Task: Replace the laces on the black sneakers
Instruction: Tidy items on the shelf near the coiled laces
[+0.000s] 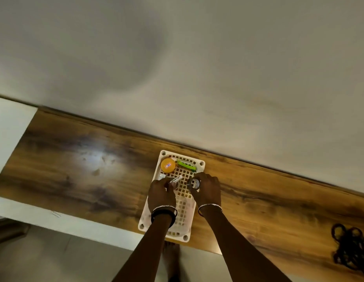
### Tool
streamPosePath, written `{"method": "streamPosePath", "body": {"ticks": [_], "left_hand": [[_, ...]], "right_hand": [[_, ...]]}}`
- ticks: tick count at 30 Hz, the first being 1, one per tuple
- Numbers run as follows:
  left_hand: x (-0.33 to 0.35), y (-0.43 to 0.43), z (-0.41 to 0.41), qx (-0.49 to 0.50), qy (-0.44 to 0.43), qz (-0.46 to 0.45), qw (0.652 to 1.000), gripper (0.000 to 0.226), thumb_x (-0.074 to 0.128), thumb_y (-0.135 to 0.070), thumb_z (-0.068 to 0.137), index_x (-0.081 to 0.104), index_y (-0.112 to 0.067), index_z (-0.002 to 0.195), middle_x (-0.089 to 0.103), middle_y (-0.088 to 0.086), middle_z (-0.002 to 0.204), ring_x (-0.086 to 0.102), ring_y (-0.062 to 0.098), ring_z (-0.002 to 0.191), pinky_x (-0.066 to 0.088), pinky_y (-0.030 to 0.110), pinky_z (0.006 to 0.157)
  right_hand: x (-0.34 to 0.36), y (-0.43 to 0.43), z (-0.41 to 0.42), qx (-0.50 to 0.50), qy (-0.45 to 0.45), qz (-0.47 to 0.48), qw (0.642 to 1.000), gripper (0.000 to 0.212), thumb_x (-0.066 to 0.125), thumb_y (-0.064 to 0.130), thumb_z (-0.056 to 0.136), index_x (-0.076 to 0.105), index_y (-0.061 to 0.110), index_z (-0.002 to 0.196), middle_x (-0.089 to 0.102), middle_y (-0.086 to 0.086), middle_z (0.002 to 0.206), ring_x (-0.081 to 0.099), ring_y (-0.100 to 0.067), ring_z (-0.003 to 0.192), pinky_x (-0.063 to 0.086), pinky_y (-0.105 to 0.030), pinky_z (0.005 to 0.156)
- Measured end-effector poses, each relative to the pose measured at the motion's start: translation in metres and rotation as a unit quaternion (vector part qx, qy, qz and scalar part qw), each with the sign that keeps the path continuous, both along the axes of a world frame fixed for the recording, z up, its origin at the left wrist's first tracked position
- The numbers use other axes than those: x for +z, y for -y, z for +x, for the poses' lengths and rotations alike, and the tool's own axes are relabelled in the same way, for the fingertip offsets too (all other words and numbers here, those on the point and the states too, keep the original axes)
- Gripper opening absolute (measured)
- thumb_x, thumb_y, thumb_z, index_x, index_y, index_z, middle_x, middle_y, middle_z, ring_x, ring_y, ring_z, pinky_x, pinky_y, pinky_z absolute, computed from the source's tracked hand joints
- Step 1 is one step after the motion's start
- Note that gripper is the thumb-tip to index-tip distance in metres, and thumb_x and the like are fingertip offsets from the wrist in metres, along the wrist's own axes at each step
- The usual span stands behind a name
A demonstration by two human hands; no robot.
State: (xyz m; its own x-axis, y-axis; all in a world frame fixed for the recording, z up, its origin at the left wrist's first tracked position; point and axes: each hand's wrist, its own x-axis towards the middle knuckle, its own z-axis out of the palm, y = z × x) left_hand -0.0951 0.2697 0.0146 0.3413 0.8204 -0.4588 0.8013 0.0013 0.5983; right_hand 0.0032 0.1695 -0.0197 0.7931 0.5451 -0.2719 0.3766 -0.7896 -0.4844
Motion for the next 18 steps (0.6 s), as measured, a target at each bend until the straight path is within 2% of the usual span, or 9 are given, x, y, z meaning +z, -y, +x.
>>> {"method": "streamPosePath", "body": {"ticks": [4,9,15,18], "left_hand": [[-0.009,-0.015,0.021,-0.072,-0.044,0.033,0.996,0.024,0.062,-0.019,0.095,0.072,-0.025,0.117,0.065,0.009,0.116,0.062,0.031,0.106,0.048,0.036,0.081],[-0.027,-0.020,0.041,-0.136,-0.088,0.053,0.985,0.031,0.053,-0.020,0.100,0.066,-0.032,0.126,0.058,-0.001,0.133,0.062,0.028,0.113,0.051,0.038,0.087],[-0.032,-0.010,0.048,-0.207,-0.158,0.125,0.957,0.022,0.051,-0.023,0.101,0.066,-0.026,0.117,0.063,-0.001,0.124,0.070,0.029,0.099,0.054,0.036,0.074],[-0.031,-0.007,0.045,-0.260,-0.192,0.168,0.931,0.023,0.048,-0.024,0.103,0.062,-0.024,0.121,0.063,-0.002,0.125,0.070,0.025,0.097,0.053,0.033,0.071]], "right_hand": [[-0.011,-0.006,0.001,0.011,0.003,-0.025,1.000,0.029,0.078,0.027,0.081,0.068,0.018,0.107,0.071,-0.006,0.106,0.057,-0.033,0.102,0.046,-0.042,0.083],[-0.030,-0.002,0.001,-0.005,0.003,-0.048,0.999,0.037,0.081,0.026,0.075,0.069,0.019,0.110,0.069,-0.007,0.110,0.056,-0.035,0.105,0.048,-0.046,0.086],[-0.042,-0.002,-0.007,-0.009,0.021,-0.039,0.999,0.041,0.084,0.018,0.070,0.069,0.021,0.108,0.069,-0.006,0.108,0.058,-0.034,0.102,0.049,-0.045,0.084],[-0.048,-0.002,-0.011,-0.017,0.019,-0.037,0.999,0.045,0.085,0.015,0.068,0.068,0.022,0.110,0.069,-0.004,0.110,0.058,-0.033,0.104,0.050,-0.046,0.088]]}}
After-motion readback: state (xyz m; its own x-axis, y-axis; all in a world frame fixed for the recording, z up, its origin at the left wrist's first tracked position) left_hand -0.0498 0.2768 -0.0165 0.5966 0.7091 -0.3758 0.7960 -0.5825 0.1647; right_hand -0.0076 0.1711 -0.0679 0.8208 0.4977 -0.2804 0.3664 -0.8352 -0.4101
